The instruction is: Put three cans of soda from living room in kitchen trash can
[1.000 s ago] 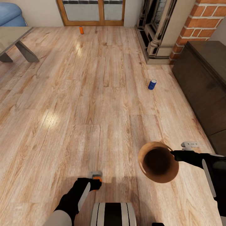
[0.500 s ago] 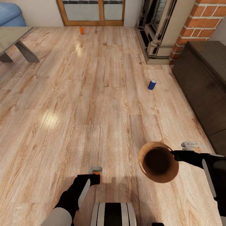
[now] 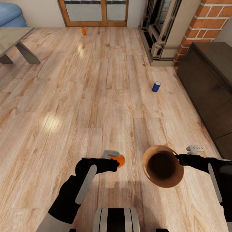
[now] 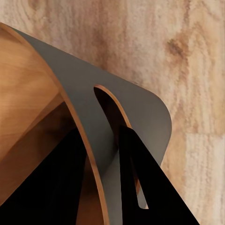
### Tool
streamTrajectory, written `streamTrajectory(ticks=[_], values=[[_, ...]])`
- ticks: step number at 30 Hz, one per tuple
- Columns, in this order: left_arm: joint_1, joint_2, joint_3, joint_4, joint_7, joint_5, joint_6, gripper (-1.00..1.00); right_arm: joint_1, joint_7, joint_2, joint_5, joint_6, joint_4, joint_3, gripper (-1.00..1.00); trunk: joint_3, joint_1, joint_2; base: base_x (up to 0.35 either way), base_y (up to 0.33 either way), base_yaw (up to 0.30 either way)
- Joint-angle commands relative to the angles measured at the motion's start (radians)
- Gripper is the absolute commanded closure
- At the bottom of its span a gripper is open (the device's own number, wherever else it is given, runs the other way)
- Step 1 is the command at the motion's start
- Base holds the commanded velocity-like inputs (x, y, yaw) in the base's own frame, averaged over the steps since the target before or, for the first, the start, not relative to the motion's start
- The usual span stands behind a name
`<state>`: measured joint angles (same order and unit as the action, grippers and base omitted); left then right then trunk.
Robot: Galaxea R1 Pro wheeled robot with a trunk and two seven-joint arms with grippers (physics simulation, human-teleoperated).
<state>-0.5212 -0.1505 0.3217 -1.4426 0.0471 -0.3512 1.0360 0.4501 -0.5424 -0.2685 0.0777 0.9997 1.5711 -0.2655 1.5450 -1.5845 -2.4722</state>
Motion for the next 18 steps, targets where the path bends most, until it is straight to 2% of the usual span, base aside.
streamTrajectory(ticks=[1, 2, 3, 4, 5, 6, 7, 9, 10, 11, 12, 13, 14, 15, 16, 17, 18], values=[[0.000, 0.002, 0.004, -0.005, 0.000, -0.012, 0.003, 1.00, -0.001, -0.002, 0.001, -0.024, 0.008, -0.003, 0.000, 1.00, 0.000, 0.000, 0.000, 0.000, 0.000, 0.000], [0.000, 0.008, 0.014, -0.017, -0.001, -0.049, 0.006, 1.00, -0.001, -0.002, 0.001, -0.024, 0.008, -0.003, 0.000, 1.00, 0.000, 0.000, 0.000, 0.000, 0.000, 0.000], [0.000, 0.039, 0.049, -0.049, -0.001, -0.135, 0.010, 1.00, -0.001, 0.000, 0.001, -0.024, 0.008, -0.003, 0.000, 1.00, 0.000, 0.000, 0.000, 0.000, 0.000, 0.000], [0.000, 0.090, 0.078, -0.067, -0.001, -0.185, 0.011, 1.00, -0.001, 0.001, 0.001, -0.024, 0.007, -0.003, 0.000, 1.00, 0.000, 0.000, 0.000, 0.000, 0.000, 0.000], [0.000, 0.121, 0.088, -0.073, -0.002, -0.213, 0.011, 1.00, -0.001, 0.001, 0.001, -0.024, 0.006, -0.003, 0.000, 1.00, 0.000, 0.000, 0.000, 0.000, 0.000, 0.000], [0.000, 0.174, 0.098, -0.079, -0.017, -0.270, 0.011, 1.00, -0.001, 0.002, 0.002, -0.024, 0.006, -0.003, 0.001, 1.00, 0.000, 0.000, 0.000, 0.000, 0.000, 0.000], [0.000, 0.213, 0.101, -0.081, -0.044, -0.321, 0.011, 1.00, -0.001, 0.002, 0.002, -0.024, 0.005, -0.003, 0.002, 1.00, 0.000, 0.000, 0.000, 0.000, 0.000, 0.000], [0.000, 0.304, 0.103, -0.084, -0.146, -0.428, 0.011, 1.00, -0.001, 0.003, 0.002, -0.024, 0.004, -0.003, 0.004, 1.00, 0.000, 0.000, 0.000, 0.000, 0.000, 0.000], [0.000, 0.345, 0.103, -0.085, -0.200, -0.462, 0.011, 1.00, -0.001, 0.004, 0.002, -0.023, 0.004, -0.003, 0.005, 1.00, 0.000, 0.000, 0.000, 0.000, 0.000, 0.000], [0.000, 0.401, 0.103, -0.086, -0.285, -0.491, 0.011, 1.00, -0.001, 0.004, 0.002, -0.022, 0.002, -0.003, 0.006, 1.00, 0.000, 0.000, 0.000, 0.000, 0.000, 0.000], [0.000, 0.417, 0.103, -0.087, -0.309, -0.498, 0.011, 1.00, -0.001, 0.005, 0.002, -0.022, 0.002, -0.003, 0.006, 1.00, 0.000, 0.000, 0.000, 0.000, 0.000, 0.000], [0.000, 0.455, 0.103, -0.089, -0.367, -0.510, 0.011, 1.00, -0.001, 0.005, 0.002, -0.022, 0.000, -0.003, 0.008, 1.00, 0.000, 0.000, 0.000, 0.000, 0.000, 0.000], [0.000, 0.474, 0.103, -0.090, -0.397, -0.517, 0.011, 1.00, -0.001, 0.005, 0.003, -0.021, -0.001, -0.003, 0.008, 1.00, 0.000, 0.000, 0.000, 0.000, 0.000, 0.000], [0.000, 0.492, 0.102, -0.091, -0.442, -0.526, 0.011, 1.00, -0.001, 0.005, 0.003, -0.021, -0.002, -0.003, 0.009, 1.00, 0.000, 0.000, 0.000, 0.000, 0.000, 0.000], [0.000, 0.498, 0.102, -0.091, -0.484, -0.530, 0.011, 1.00, -0.001, 0.007, 0.003, -0.021, -0.003, -0.003, 0.009, 1.00, 0.000, 0.000, 0.000, 0.000, 0.000, 0.000], [0.000, 0.499, 0.102, -0.092, -0.545, -0.533, 0.011, 1.00, -0.001, 0.009, 0.003, -0.021, -0.003, -0.003, 0.009, 1.00, 0.000, 0.000, 0.000, 0.000, 0.000, 0.000], [0.000, 0.496, 0.102, -0.092, -0.578, -0.534, 0.011, 1.00, -0.001, 0.010, 0.003, -0.021, -0.003, -0.003, 0.009, 1.00, 0.000, 0.000, 0.000, 0.000, 0.000, 0.000]])
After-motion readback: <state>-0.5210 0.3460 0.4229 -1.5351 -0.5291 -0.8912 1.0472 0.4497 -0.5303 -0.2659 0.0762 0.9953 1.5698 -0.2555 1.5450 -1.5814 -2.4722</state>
